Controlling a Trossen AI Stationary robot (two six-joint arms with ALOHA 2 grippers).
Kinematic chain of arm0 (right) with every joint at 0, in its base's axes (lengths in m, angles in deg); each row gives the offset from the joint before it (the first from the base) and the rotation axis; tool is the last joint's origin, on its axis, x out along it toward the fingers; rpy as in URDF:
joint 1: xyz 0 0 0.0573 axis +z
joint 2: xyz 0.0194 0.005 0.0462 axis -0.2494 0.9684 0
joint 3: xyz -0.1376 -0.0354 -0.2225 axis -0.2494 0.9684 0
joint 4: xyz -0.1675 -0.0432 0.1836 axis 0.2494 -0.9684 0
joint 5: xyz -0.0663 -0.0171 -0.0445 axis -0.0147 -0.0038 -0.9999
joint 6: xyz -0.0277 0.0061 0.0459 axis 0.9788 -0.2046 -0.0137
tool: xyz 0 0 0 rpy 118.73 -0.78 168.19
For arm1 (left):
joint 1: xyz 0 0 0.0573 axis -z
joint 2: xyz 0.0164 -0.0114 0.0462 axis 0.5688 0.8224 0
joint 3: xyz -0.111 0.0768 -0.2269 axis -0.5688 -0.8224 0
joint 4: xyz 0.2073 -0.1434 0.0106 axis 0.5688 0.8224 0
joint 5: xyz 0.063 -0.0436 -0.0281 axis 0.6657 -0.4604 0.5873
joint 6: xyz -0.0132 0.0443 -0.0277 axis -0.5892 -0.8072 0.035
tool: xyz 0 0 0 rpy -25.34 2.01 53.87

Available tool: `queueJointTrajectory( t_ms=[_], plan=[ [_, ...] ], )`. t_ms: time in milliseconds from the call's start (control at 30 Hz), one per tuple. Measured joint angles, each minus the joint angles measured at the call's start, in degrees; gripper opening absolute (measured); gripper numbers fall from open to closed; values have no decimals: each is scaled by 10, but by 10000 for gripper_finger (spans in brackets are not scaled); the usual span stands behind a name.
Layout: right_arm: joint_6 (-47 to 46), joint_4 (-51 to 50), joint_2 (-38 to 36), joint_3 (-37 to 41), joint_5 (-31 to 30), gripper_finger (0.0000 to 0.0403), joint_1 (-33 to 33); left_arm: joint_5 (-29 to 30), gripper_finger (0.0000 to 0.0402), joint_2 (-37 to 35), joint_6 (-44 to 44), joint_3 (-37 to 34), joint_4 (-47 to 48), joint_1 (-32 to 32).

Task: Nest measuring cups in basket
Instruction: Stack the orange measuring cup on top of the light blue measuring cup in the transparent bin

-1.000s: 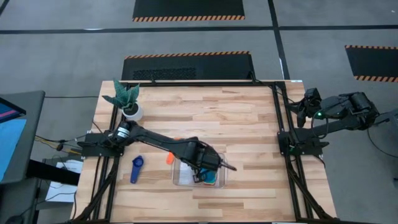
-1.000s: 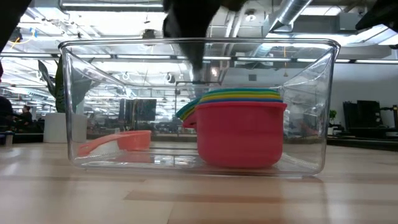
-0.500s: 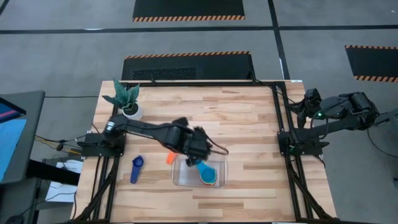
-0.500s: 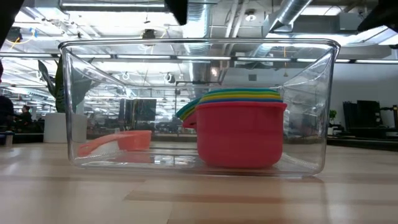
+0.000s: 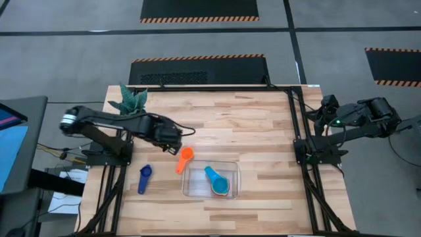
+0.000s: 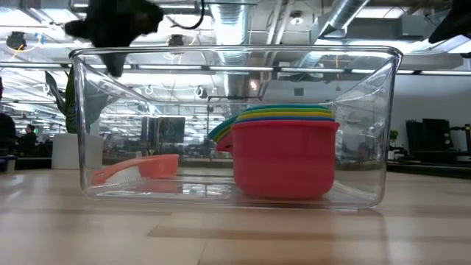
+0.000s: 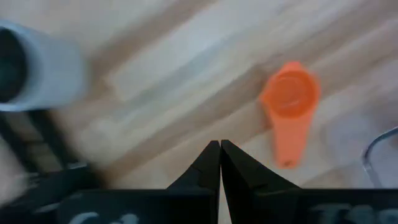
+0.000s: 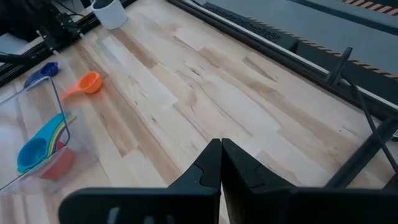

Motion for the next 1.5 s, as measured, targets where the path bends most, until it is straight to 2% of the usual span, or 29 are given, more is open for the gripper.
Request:
queueJointTrajectory(
  t_ms=[100,200,333,533,700,833,1033,1233,1500],
  plan=[
    [-1,1,0,0,-3,26,0,-39,0,-50,10,-106,-124,-7],
    [-1,4,0,0,-4,26,0,-66,0,-65,10,-192,-285,-22],
    [-1,12,0,0,-4,26,0,-96,13,-48,-20,-255,-411,-50],
    [-1,14,0,0,-4,26,0,-143,71,-1,-71,-262,-435,-95],
    [-1,14,0,0,-3,26,0,-162,126,41,-119,-262,-505,-103],
    [-1,13,0,0,-3,26,0,-195,148,74,-163,-261,-550,-103],
    [-1,13,0,0,-2,26,0,-202,147,123,-171,-261,-550,-103],
    [-1,10,0,0,-2,26,0,-201,134,127,-172,-260,-572,-103],
    [0,9,0,0,-2,26,0,-147,132,124,-224,-244,-493,-105]
  ],
)
